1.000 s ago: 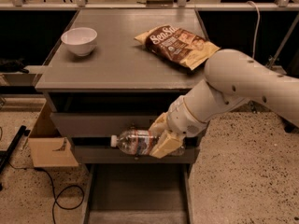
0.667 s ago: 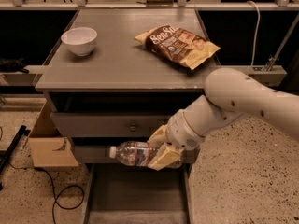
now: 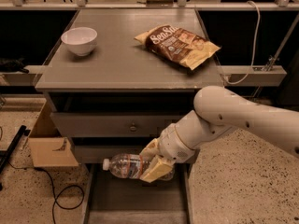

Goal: Place water bottle into bottom drawer

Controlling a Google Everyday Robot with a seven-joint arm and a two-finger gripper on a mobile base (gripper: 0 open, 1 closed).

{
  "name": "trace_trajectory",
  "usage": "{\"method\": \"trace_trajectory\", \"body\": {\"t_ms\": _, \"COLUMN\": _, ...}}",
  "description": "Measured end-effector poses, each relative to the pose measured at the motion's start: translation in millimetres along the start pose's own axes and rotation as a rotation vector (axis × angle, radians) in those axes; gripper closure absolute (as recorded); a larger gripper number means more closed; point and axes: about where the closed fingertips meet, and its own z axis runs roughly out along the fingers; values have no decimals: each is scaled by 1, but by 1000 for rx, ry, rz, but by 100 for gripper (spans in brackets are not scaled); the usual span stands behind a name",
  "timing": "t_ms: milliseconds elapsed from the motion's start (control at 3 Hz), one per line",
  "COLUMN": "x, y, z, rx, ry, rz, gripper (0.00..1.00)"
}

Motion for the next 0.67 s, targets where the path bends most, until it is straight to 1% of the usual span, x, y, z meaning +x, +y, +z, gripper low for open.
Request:
{"method": "trace_trajectory", "body": {"t_ms": 333, "x": 25, "y": -61, "z": 20, "rx": -11, "ry": 21, "rz": 60, "gripper": 100}}
{"method": "trace_trajectory", "body": {"t_ms": 667, "x": 25, "y": -61, "z": 20, "rx": -11, "ry": 21, "rz": 60, "gripper": 100}}
